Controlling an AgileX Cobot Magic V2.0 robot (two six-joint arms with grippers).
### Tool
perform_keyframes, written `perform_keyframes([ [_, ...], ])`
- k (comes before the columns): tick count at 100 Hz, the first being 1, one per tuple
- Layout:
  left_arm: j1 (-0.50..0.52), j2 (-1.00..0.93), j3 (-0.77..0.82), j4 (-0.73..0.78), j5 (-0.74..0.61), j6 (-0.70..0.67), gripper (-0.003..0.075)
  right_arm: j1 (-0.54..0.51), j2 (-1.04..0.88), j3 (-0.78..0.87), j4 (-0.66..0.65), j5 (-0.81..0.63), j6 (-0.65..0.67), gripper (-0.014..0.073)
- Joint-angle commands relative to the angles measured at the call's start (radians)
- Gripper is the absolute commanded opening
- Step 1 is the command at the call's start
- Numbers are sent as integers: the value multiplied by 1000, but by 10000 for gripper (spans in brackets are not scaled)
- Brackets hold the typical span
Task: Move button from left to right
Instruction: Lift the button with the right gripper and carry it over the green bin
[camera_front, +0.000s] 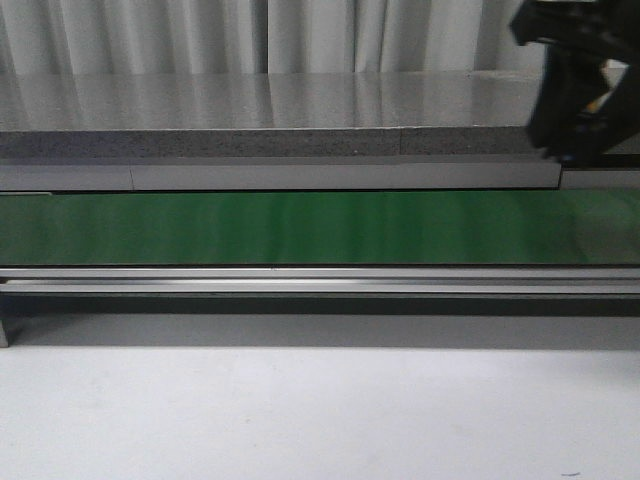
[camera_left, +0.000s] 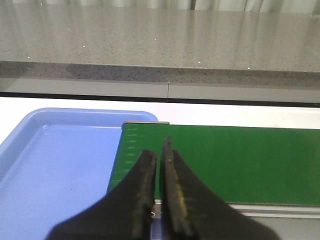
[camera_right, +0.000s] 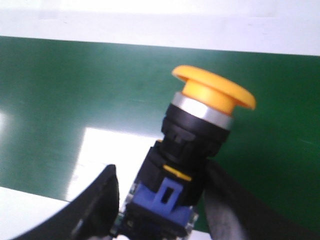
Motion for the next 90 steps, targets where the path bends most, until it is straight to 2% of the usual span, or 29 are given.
perform_keyframes([
  [1,1,3,-28,-6,-74,0,5,-83,-64,-32,-47,47,-75,111],
  [15,1,3,-28,-6,-74,0,5,-225,-67,-64,-42,199,-286,111],
  [22,1,3,-28,-6,-74,0,5,-288,-67,-81,-38,235,-335,111],
  [33,1,3,-28,-6,-74,0,5,-381,-58,-117,-37,211,-358,111],
  [58,1,3,-28,-6,-74,0,5,-561,24,-200,-43,149,-516,111],
  [90,1,3,-28,-6,-74,0,5,-676,220,-228,-46,87,-579,111],
])
